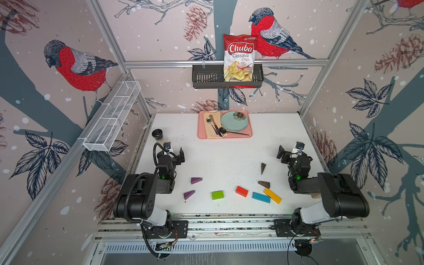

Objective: Assemble a small pinwheel with building blocks
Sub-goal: Pick up the building block from the center of the board.

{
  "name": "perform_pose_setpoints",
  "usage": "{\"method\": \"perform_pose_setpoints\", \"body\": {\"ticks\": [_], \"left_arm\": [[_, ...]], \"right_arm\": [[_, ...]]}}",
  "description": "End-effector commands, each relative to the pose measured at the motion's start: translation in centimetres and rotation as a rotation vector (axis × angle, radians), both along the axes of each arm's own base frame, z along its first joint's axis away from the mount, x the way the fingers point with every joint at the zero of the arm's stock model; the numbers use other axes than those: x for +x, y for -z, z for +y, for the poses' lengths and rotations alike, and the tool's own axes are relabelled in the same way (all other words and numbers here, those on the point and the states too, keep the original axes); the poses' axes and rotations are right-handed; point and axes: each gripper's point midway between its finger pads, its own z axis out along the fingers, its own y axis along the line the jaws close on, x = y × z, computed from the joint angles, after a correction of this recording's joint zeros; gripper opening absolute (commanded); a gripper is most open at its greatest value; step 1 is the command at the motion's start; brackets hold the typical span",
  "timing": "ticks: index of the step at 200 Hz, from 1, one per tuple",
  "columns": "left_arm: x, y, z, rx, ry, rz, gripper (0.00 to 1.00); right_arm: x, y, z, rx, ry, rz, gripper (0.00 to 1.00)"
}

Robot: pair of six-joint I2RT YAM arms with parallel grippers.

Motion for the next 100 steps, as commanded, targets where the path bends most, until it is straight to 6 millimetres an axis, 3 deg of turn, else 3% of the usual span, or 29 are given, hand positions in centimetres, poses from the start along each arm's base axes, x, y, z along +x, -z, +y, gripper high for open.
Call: {"method": "perform_pose_setpoints", "body": {"ticks": [1, 12, 31, 49, 65, 82, 100], "left_arm": [[1.3, -2.8, -0.4, 0.023, 0.031, -0.031, 0.96], [2.2, -3.8, -0.9, 0.006, 0.053, 0.047, 0.96], [2.6, -7.7, -2.9, -0.033, 0.117, 0.05, 0.91], [1.6, -10.0, -7.1, 0.071, 0.242, 0.051, 0.89], [-0.3, -10.4, -11.4, 0.228, 0.421, 0.067, 0.85], [-3.8, -9.4, -15.6, 0.364, 0.699, 0.104, 0.67], [-7.4, -9.1, -17.5, 0.462, 0.865, 0.113, 0.64]], "right_arm": [[0.7, -1.8, 1.4, -0.018, -0.078, -0.012, 1.0], [1.3, -2.8, 1.9, -0.016, -0.1, 0.029, 1.0], [1.8, -4.1, 2.7, 0.029, -0.132, 0.11, 1.0], [1.6, -4.0, 5.1, 0.015, -0.228, 0.23, 1.0], [-0.2, -4.3, 9.6, -0.063, -0.385, 0.266, 1.0], [-3.1, -4.3, 14.4, -0.179, -0.515, 0.278, 1.0], [-6.3, -5.2, 17.6, -0.235, -0.602, 0.243, 1.0]]}}
